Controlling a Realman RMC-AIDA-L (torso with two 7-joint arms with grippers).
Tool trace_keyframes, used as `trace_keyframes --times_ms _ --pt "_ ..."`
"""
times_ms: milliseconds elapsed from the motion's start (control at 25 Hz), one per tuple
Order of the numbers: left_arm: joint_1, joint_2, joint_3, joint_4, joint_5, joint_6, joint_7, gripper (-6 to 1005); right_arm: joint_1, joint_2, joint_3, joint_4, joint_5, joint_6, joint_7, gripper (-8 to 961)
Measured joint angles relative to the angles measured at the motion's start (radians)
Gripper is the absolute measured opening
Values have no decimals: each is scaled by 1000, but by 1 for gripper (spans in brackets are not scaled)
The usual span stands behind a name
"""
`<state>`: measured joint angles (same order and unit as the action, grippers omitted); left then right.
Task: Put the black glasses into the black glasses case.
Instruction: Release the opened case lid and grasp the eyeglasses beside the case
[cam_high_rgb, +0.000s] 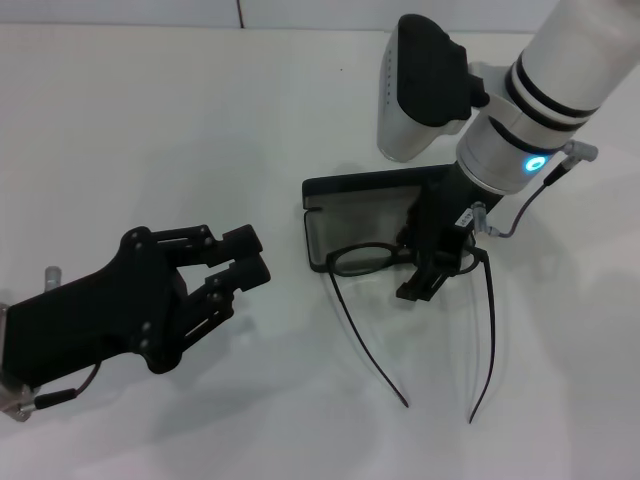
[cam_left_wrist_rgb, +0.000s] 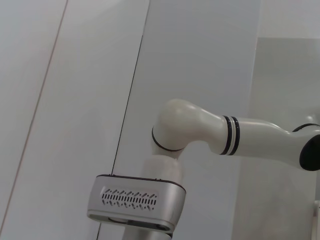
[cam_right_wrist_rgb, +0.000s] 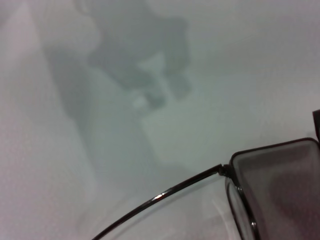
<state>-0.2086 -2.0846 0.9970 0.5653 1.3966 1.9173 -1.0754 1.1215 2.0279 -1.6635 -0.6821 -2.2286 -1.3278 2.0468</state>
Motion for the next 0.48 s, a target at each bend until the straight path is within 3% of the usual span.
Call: trace_keyframes --times_ms 400,480 --pt "0 -1 0 -2 1 -17 0 230 1 0 -19 -1 13 5 -7 644" --pt "0 -1 0 -2 1 -17 0 230 1 0 -32 -1 22 7 -7 406"
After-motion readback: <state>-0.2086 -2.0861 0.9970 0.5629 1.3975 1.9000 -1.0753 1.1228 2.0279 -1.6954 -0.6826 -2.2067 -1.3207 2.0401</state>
